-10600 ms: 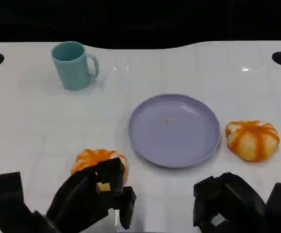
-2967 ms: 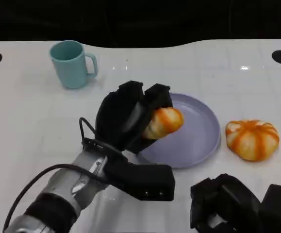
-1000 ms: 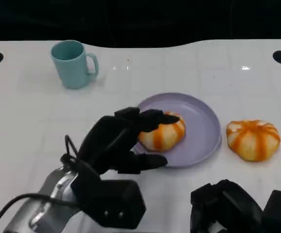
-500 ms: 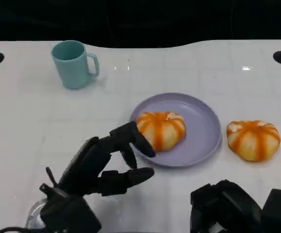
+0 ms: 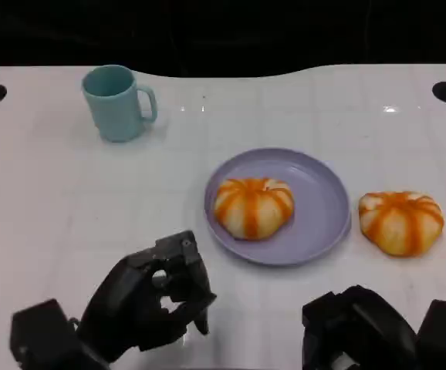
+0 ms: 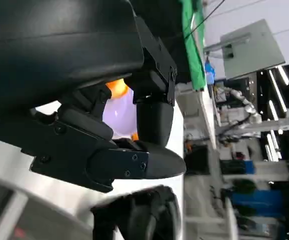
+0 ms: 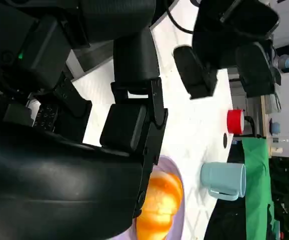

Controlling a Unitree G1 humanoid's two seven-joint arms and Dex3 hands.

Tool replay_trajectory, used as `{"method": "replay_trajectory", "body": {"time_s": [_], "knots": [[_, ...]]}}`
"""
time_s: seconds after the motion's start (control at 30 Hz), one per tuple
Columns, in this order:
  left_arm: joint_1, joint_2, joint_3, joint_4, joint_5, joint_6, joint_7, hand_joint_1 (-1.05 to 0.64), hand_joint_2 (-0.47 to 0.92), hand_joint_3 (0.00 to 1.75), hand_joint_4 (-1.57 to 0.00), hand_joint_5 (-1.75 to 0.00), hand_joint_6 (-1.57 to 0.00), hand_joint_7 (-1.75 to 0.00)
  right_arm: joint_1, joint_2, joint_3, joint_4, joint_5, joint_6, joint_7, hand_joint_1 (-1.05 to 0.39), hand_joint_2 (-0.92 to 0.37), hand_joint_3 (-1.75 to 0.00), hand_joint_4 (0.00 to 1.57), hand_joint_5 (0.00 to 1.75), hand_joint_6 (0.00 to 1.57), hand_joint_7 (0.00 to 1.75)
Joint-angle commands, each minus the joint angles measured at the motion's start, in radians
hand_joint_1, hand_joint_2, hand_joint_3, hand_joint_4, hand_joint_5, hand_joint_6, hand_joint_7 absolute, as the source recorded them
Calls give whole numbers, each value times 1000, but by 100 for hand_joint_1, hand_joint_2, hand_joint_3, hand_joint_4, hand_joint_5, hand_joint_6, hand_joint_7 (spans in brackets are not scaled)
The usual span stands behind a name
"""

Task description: Grasp the bread from the table and place it into the plate.

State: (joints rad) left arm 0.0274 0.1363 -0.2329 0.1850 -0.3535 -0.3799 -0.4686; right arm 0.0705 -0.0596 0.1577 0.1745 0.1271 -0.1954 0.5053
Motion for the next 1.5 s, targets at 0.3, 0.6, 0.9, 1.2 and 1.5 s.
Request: {"method": "replay_trajectory", "body": {"time_s": [0.3,0.6,0.9,1.2,1.5], "knots": [[69,-30,73,-71,-141,219,-171,-79,92,15,-97,-175,-79,-175,11,-21,-6,-20,13,5,4,-105,-10,-121,153,129,157,95],[61,-67,129,-56,-187,305,-238,-80,92,11,-98,-175,-79,-175,-5,-21,-12,3,17,-4,4,-105,-11,-120,153,127,157,93],[31,-79,163,-25,-180,343,-261,-79,92,10,-100,-175,-80,-175,-37,-19,-19,49,16,-25,5,-105,-10,-122,154,127,157,94],[11,-84,178,-6,-175,345,-290,-79,92,10,-100,-175,-81,-175,-59,-25,-15,83,-2,-52,0,-105,-10,-124,153,126,157,94],[2,-86,193,-5,-177,366,-304,-81,91,7,-100,-175,-81,-174,-61,-23,-14,82,-9,-56,-4,-105,-13,-121,151,128,157,96]]}}
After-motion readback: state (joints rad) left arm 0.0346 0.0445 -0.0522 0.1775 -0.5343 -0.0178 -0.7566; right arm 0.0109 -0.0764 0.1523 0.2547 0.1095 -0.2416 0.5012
